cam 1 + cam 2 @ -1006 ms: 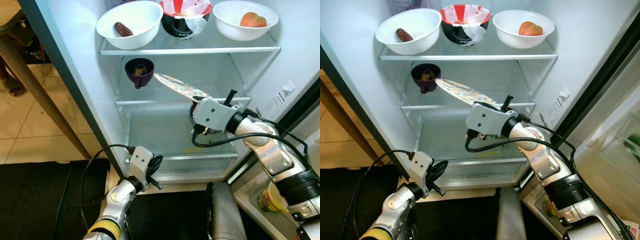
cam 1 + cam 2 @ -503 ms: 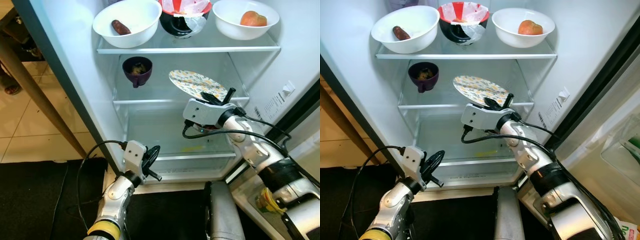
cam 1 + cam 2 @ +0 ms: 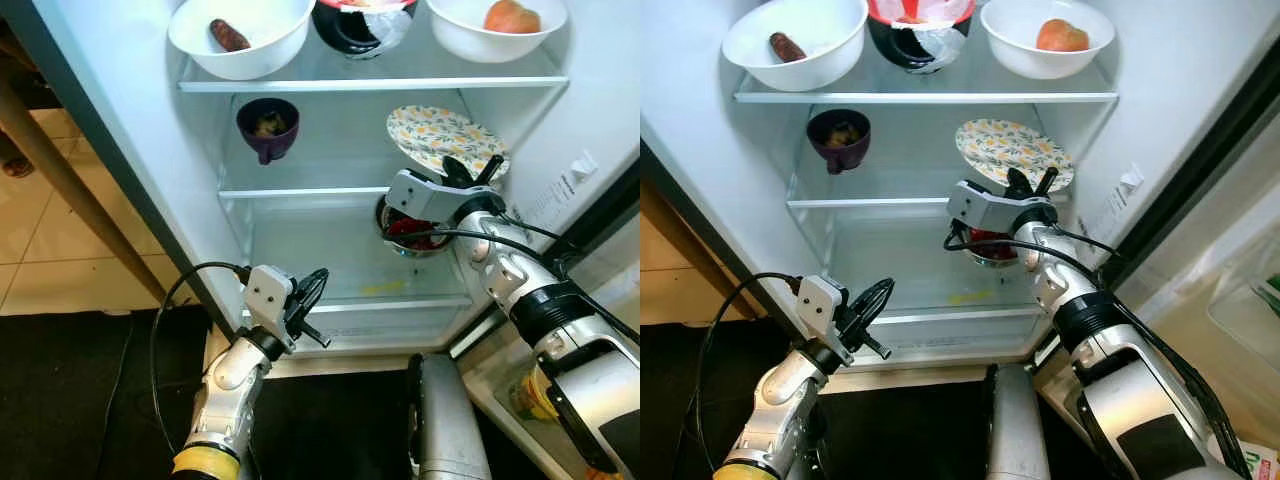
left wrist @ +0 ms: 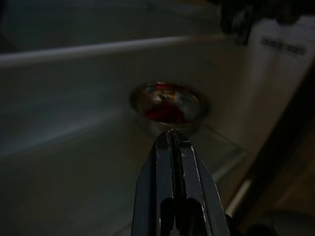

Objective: Restocking fridge

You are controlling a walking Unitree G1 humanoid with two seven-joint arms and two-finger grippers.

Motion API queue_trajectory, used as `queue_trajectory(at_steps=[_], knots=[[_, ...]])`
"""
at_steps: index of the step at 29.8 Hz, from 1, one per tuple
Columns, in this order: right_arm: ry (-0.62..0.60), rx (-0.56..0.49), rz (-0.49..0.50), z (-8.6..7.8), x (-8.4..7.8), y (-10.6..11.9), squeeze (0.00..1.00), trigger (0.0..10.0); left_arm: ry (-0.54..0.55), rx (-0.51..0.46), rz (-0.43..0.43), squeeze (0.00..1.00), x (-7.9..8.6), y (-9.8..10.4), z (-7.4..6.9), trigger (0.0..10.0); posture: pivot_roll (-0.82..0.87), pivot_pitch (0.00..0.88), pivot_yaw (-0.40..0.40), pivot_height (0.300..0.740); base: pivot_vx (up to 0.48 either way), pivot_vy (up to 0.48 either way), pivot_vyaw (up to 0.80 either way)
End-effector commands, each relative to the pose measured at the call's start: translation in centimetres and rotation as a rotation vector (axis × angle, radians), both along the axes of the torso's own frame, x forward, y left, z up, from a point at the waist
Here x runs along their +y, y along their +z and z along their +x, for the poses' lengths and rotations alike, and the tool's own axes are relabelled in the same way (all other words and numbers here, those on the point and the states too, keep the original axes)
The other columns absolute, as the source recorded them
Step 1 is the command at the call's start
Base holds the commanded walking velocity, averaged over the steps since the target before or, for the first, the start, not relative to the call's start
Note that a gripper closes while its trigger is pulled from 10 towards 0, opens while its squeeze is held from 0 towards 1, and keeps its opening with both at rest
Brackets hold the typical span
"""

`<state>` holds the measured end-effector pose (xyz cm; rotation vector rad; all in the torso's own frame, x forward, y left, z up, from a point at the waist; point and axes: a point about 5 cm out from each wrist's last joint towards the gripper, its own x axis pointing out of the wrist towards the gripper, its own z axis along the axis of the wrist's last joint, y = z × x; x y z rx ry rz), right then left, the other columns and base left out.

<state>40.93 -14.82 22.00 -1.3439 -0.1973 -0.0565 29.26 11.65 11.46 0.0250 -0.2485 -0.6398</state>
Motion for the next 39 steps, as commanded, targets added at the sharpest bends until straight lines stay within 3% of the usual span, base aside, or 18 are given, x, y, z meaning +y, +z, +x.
queue_trajectory(at_steps=[1,14,20,21,23,24,26,27,28,35,39], knots=[[-0.028,-0.017,-0.014,0.1,-0.4,-0.2,0.00,10.0,-0.001,0.016,0.017,0.00,0.3,-0.2,-0.3,10.0,0.01,0.346,-0.017,0.418,0.000,0.000,0.00],[-0.054,-0.126,-0.056,0.9,0.1,1.6,0.00,10.0,0.056,-0.008,0.042,0.00,2.5,2.2,-1.1,10.0,0.05,0.413,0.008,0.418,0.000,0.000,0.00],[-0.060,-0.172,-0.078,1.1,0.2,2.9,0.00,10.0,0.059,-0.008,0.036,0.00,2.3,2.8,-1.8,10.0,0.06,0.434,0.009,0.418,0.000,0.000,0.00],[-0.058,-0.183,-0.091,1.2,0.3,3.2,0.13,10.0,0.055,-0.001,0.033,0.00,2.0,2.9,-2.1,10.0,0.06,0.439,0.009,0.418,0.000,0.000,0.00],[-0.059,-0.187,-0.095,1.2,0.4,3.3,0.13,10.0,0.054,0.001,0.032,0.00,2.0,2.9,-2.2,10.0,0.06,0.439,0.009,0.418,0.000,0.000,0.00],[-0.058,-0.190,-0.105,1.2,0.4,3.3,0.82,9.7,0.052,0.005,0.030,0.00,1.9,2.9,-2.3,10.0,0.06,0.442,0.009,0.418,0.000,0.000,0.00],[-0.057,-0.192,-0.112,1.2,0.5,3.4,0.82,9.7,0.051,0.008,0.029,0.00,1.8,3.0,-2.4,10.0,0.07,0.445,0.009,0.418,0.000,0.000,0.00],[-0.057,-0.191,-0.115,1.2,0.5,3.4,1.00,9.6,0.050,0.010,0.029,0.00,1.8,3.0,-2.5,10.0,0.07,0.445,0.009,0.418,0.000,0.000,0.00],[-0.054,-0.202,-0.121,1.2,0.5,3.5,1.00,10.0,0.050,0.012,0.029,0.00,1.8,3.0,-2.5,10.0,0.07,0.445,0.007,0.418,0.000,0.000,0.00],[-0.013,-0.217,-0.098,1.3,0.6,4.6,1.00,10.0,0.054,0.012,0.024,0.00,1.7,3.2,-2.2,10.0,0.06,0.424,-0.001,0.418,0.000,0.000,0.00],[0.076,-0.107,-0.030,1.4,0.5,4.6,1.00,10.0,0.049,0.013,0.019,0.00,1.3,3.3,-2.0,10.0,0.04,0.401,-0.007,0.418,0.000,0.000,0.00]])
